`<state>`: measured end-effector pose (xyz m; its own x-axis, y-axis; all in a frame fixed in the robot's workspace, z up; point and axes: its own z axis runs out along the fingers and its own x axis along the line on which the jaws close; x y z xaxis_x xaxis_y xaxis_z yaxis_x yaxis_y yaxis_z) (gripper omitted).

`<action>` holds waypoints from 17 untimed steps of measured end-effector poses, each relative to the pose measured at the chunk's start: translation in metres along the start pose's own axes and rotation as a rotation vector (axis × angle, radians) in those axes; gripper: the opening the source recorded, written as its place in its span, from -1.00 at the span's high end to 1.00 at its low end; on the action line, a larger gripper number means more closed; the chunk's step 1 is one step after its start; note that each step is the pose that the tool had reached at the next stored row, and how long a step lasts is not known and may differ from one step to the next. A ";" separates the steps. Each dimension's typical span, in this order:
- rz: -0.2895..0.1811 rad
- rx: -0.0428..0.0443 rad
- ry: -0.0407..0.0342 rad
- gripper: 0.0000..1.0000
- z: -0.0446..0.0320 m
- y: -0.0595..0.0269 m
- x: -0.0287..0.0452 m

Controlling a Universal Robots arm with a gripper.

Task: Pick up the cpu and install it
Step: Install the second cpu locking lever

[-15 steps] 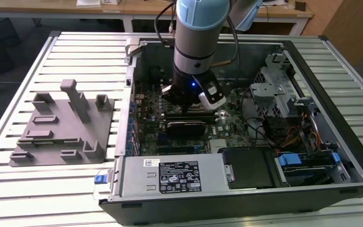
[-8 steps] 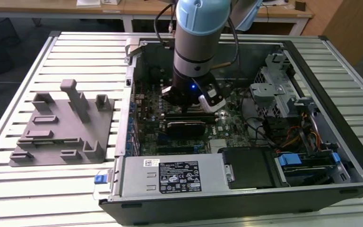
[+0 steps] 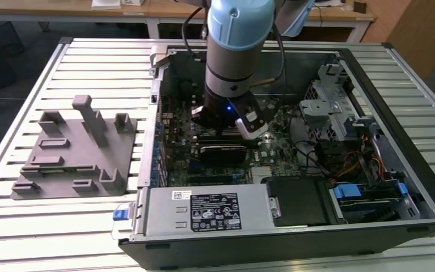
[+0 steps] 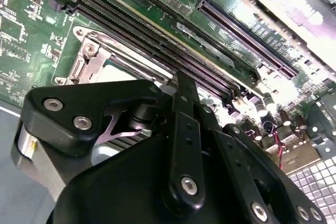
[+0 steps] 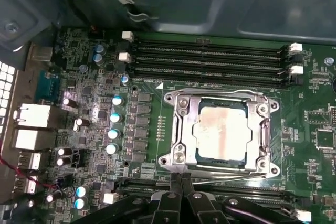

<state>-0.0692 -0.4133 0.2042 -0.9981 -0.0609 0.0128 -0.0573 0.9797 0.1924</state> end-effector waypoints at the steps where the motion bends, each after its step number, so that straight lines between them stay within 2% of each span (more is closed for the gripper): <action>1: 0.000 -0.0013 -0.0001 0.79 0.0003 -0.0009 0.0005; 6: 0.000 -0.0114 -0.0007 0.79 0.0018 -0.0030 0.0041; 10: -0.001 -0.0266 -0.0015 0.79 0.0047 -0.0035 0.0074; 12: -0.001 -0.0370 -0.0020 0.79 0.0064 -0.0038 0.0079; 16: -0.002 -0.0643 -0.0037 0.79 0.0092 -0.0043 0.0082; 17: -0.002 -0.0689 -0.0040 0.79 0.0101 -0.0044 0.0084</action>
<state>-0.0776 -0.4163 0.1935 -0.9981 -0.0616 0.0085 -0.0573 0.9640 0.2595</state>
